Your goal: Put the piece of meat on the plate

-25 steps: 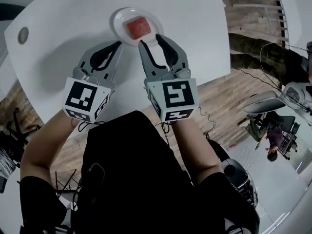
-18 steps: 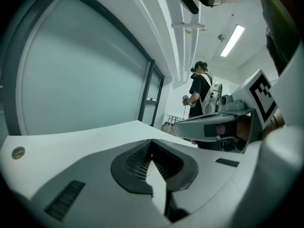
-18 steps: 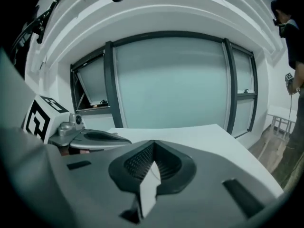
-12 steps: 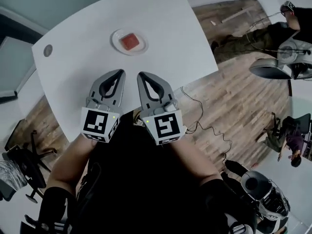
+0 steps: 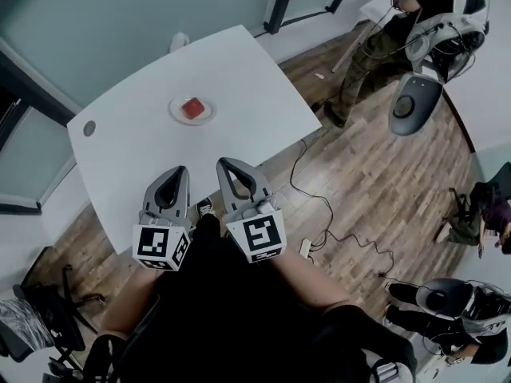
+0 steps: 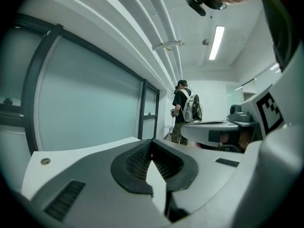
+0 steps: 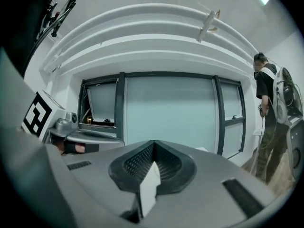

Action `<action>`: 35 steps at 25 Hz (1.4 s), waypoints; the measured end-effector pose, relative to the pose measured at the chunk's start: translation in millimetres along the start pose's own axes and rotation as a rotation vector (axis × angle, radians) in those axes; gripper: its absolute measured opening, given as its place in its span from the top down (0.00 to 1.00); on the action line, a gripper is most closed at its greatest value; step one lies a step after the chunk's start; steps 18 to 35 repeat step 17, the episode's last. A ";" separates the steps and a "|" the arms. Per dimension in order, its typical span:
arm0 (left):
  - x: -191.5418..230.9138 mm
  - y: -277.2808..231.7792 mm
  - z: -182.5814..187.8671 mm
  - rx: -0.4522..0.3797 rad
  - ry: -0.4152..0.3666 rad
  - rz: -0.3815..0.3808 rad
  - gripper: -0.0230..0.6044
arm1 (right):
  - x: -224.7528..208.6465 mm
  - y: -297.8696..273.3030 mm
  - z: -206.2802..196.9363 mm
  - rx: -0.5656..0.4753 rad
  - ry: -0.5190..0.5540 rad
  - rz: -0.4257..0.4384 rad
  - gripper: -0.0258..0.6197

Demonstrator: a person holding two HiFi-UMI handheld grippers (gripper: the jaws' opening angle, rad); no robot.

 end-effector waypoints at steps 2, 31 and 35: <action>-13.9 10.6 2.2 -0.020 -0.004 0.000 0.96 | 3.2 17.6 3.0 -0.022 0.000 0.001 0.96; -60.0 36.8 17.7 -0.119 -0.076 -0.014 0.96 | 16.7 70.9 21.7 -0.137 0.043 0.006 0.96; -60.0 36.8 17.7 -0.119 -0.076 -0.014 0.96 | 16.7 70.9 21.7 -0.137 0.043 0.006 0.96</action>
Point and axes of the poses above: the fingertips, and each gripper's own axes: y backward along the fingers, x to its left, z out of its top, the point moved 6 cm from there along y, backward along the fingers, and after that the axes turned 9 degrees about -z, right-handed, at the moved point
